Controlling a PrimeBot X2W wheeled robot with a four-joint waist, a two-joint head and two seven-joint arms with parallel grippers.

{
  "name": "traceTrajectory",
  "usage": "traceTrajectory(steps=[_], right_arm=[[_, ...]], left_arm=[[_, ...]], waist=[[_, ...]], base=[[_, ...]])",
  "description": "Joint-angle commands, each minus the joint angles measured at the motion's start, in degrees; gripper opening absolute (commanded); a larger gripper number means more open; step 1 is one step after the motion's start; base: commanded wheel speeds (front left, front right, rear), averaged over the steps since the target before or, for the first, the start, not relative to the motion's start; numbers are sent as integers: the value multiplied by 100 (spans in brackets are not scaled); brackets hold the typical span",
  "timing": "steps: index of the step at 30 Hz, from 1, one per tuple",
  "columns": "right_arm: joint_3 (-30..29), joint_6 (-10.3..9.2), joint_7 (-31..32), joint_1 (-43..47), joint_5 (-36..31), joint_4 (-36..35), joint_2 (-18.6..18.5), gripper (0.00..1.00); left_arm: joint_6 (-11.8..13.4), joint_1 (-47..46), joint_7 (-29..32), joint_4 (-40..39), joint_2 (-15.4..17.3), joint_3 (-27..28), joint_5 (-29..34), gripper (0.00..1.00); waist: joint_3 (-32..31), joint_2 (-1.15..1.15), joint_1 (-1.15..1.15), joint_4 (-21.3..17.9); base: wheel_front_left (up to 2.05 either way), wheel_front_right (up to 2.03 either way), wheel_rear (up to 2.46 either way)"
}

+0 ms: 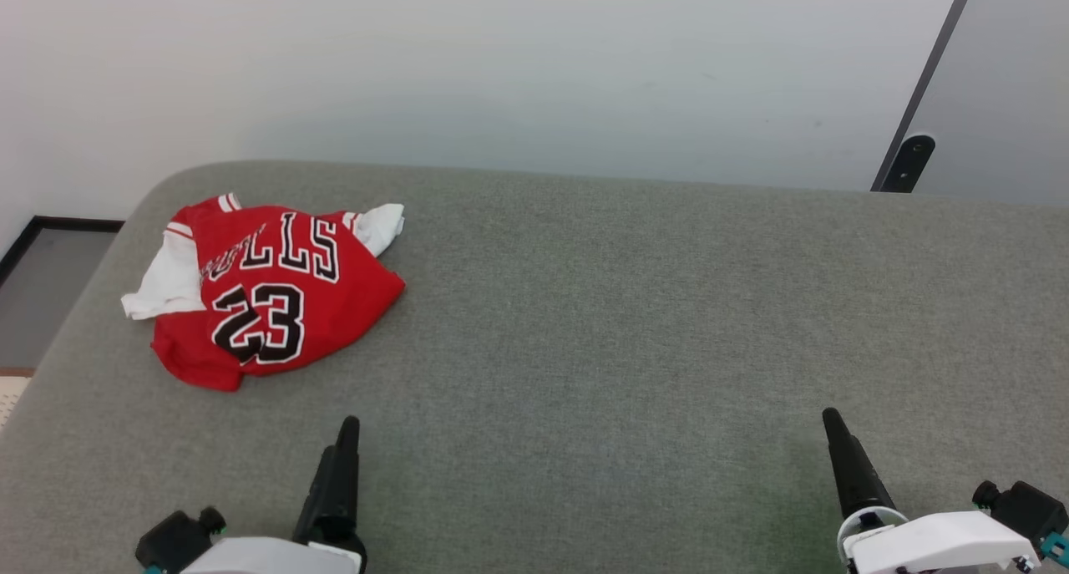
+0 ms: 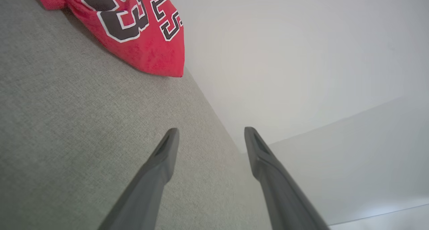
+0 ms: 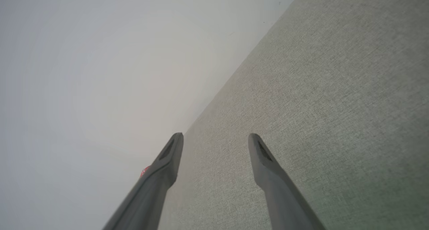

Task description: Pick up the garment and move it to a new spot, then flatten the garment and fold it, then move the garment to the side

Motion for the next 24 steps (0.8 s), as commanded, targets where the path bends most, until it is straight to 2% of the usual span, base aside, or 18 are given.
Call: traceTrajectory(steps=[1,13,24], right_arm=[[8,4,-63,-34,-365,-33,-20,100],[-232,4,-288,52,-2356,86,-22,100],[-392,4,-420,143,-3306,40,-24,100]], left_arm=[[12,-8,-54,-128,40,-20,358,100],[94,180,-273,-523,126,-122,2382,100],[145,320,-435,-857,179,-182,3239,100]], waist=[[-6,0,0,-1],[-50,0,0,-8],[-77,0,0,-31]], base=[[0,0,0],[0,0,0],[0,0,0]])
